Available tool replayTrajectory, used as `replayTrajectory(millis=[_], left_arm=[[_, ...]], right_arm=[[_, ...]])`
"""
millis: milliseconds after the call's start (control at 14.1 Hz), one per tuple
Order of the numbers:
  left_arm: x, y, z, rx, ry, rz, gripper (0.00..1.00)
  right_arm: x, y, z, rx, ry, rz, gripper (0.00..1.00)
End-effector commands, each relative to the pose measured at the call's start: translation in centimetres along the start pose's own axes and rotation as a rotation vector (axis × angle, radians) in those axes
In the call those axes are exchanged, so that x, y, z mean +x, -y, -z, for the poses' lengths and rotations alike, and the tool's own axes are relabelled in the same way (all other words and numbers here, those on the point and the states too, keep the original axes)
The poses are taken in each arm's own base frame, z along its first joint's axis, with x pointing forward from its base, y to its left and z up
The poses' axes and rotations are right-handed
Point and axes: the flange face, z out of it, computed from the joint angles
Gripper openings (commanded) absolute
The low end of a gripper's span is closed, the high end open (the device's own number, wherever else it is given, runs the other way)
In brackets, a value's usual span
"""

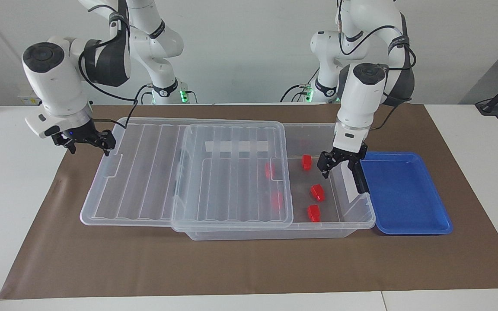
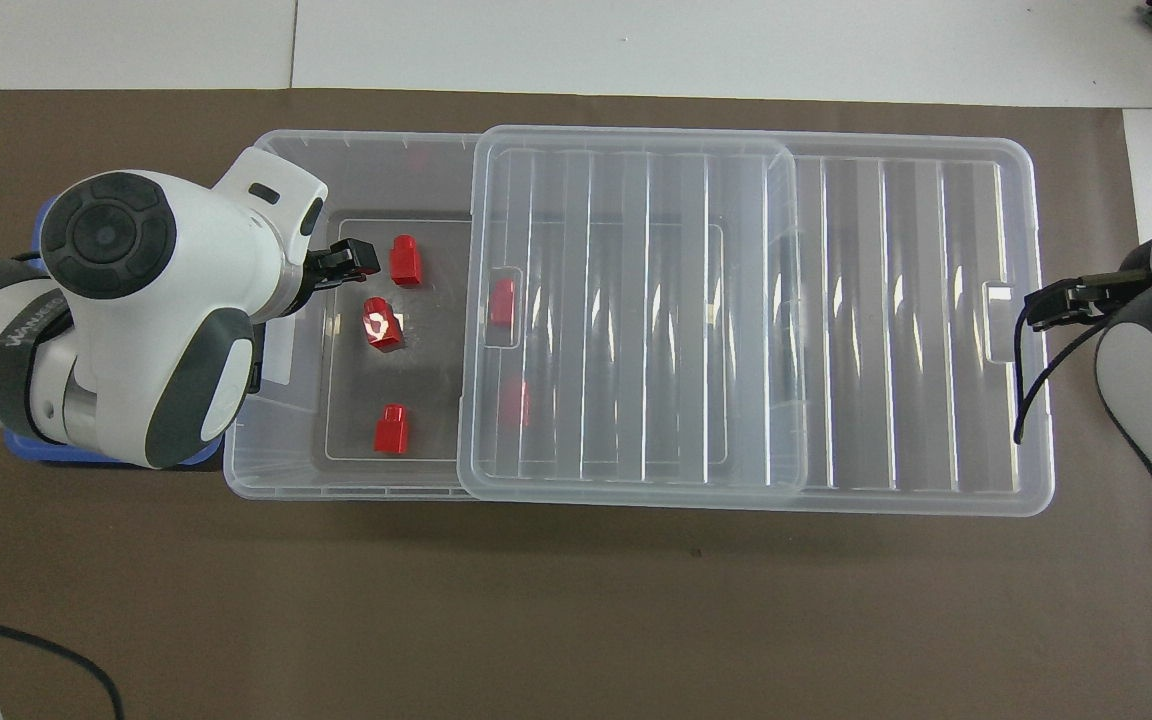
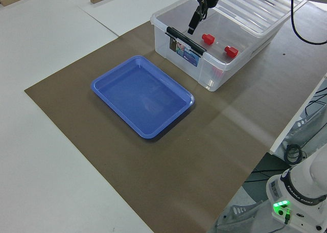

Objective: Place red block in blue tray from box
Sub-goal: 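Reach the left gripper into the opened box toward a red block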

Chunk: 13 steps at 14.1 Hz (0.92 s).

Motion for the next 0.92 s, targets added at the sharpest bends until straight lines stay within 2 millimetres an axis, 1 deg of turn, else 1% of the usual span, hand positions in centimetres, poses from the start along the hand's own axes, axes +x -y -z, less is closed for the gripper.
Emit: replayTrajectory(millis=[0, 71, 142, 213, 285, 356, 498, 569, 640, 711, 783, 854], left_arm=[[-2.0, -2.0, -3.0, 0.005, -0.011, 0.006, 1.0], [-2.4, -2.8, -4.5, 0.021, -0.013, -0.005, 1.0], [-3.4, -4.0, -5.5, 0.038, -0.01, -0.016, 1.0], [-3.8, -4.1, -6.4, 0.047, -0.01, -0.011, 1.0], [-3.9, -4.1, -6.8, 0.039, -0.018, -0.014, 1.0], [-4.1, -4.1, -7.3, 0.035, -0.022, -0.022, 1.0], [-4.2, -3.8, -7.9, 0.042, -0.018, -0.054, 1.0], [-4.1, -3.7, -8.6, 0.047, -0.012, -0.058, 1.0], [-3.9, -3.6, -8.9, 0.042, -0.017, -0.055, 1.0], [-4.0, -3.4, -9.7, 0.044, -0.013, -0.054, 1.0], [-4.0, -3.5, -10.1, 0.041, -0.012, -0.054, 1.0], [-3.9, -3.6, -10.2, 0.036, -0.018, -0.055, 1.0]], right_arm=[[-0.8, 0.5, 4.5, 0.066, 0.011, -0.091, 1.0], [-1.2, 0.9, 5.9, 0.107, 0.026, -0.117, 1.0], [-1.4, 1.2, 6.7, 0.122, 0.036, -0.133, 1.0], [-1.6, 1.6, 7.7, 0.124, 0.04, -0.128, 1.0], [-1.8, 2.3, 9.0, 0.126, 0.052, -0.112, 1.0], [-2.0, 2.7, 9.6, 0.147, 0.072, -0.108, 1.0], [-1.9, 2.7, 9.6, 0.143, 0.063, -0.113, 1.0], [-2.0, 2.7, 9.6, 0.145, 0.06, -0.114, 1.0], [-2.6, 2.6, 9.5, 0.146, 0.063, -0.11, 1.0], [-3.2, 2.6, 9.5, 0.141, 0.066, -0.113, 1.0], [-3.5, 2.5, 9.2, 0.141, 0.056, -0.114, 1.0], [-3.3, 2.2, 9.1, 0.141, 0.035, -0.113, 1.0]])
